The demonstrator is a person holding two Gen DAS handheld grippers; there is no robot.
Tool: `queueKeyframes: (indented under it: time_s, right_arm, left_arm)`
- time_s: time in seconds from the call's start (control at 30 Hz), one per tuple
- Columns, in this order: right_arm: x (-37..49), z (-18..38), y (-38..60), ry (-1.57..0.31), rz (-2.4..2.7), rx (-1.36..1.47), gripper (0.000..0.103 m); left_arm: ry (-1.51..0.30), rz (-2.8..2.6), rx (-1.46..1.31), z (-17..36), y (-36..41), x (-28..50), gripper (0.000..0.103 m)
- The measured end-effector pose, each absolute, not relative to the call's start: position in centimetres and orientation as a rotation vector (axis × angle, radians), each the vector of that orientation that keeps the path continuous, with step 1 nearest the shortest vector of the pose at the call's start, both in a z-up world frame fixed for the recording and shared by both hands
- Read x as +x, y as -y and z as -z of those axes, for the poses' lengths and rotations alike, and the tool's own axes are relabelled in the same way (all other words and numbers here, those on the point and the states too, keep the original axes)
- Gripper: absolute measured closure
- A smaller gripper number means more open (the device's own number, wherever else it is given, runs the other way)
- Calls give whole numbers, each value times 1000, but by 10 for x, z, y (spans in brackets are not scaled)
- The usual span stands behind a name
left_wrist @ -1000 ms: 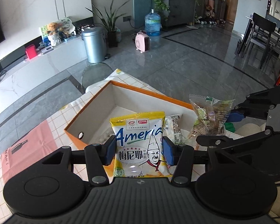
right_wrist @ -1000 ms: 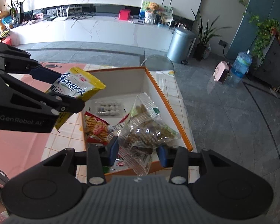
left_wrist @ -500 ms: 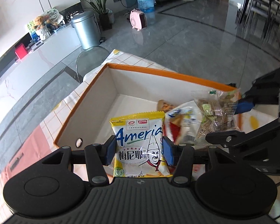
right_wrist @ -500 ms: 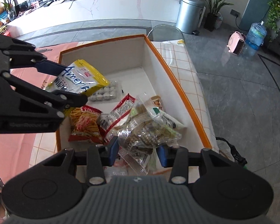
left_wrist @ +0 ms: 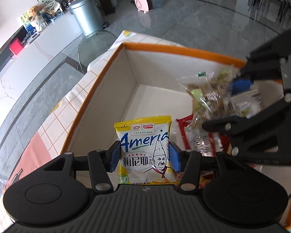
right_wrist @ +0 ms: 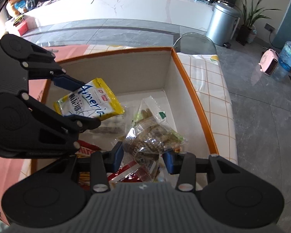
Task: Organize snacks
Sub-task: 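Open the right tool to drop the nut bag while the left tool drops the Ameria bag, then withdraw both open tools up and away from the box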
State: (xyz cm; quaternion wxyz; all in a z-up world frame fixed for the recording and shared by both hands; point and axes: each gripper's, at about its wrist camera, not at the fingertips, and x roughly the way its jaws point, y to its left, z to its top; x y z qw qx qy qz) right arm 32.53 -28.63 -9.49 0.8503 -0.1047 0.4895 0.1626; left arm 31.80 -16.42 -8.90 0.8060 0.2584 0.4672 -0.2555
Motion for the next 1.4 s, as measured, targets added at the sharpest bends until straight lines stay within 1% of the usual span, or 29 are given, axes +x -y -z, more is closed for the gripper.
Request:
queueKeyframes:
  time_s: [0.27, 0.4, 0.47, 0.5, 0.67, 0.7, 0.73, 0.8, 0.93, 1.0, 1.23, 1.4]
  right_arm:
    - [345, 112, 281, -1060, -362, -254, 61]
    - [352, 115, 280, -1087, -353, -262, 58]
    - [352, 113, 279, -1079, -345, -270, 57]
    - [352, 111, 279, -1069, -340, -271, 56]
    - [348, 99, 278, -1069, -328, -277, 55]
    - [348, 98, 279, -1066, -323, -283, 54]
    - [346, 95, 278, -1063, -318, -287, 54]
    - [342, 89, 278, -1062, -310, -290, 51]
    - [332, 77, 278, -1077, -285, -296, 49]
    - [329, 72, 279, -1090, -268, -283, 44]
    - [310, 39, 284, -1108, -239, -190, 44]
    - [286, 10, 280, -1104, -226, -150, 40]
  left_arm:
    - [-1029, 549, 576, 99, 165, 325, 44]
    - [-1045, 559, 604, 102, 167, 325, 44]
    - [-1036, 559, 616, 102, 167, 323, 42]
    - [-1029, 556, 619, 101, 167, 323, 39]
    - [-1031, 557, 611, 96, 167, 319, 36]
    - [-1022, 559, 612, 94, 167, 317, 33]
    - [-1013, 560, 614, 91, 166, 315, 29]
    - [-995, 560, 618, 86, 166, 311, 27]
    - [-981, 551, 616, 73, 163, 302, 27]
    - [-974, 544, 620, 64, 161, 297, 27]
    - [-896, 507, 628, 21, 148, 270, 27]
    - [-845, 484, 599, -9, 138, 245, 27]
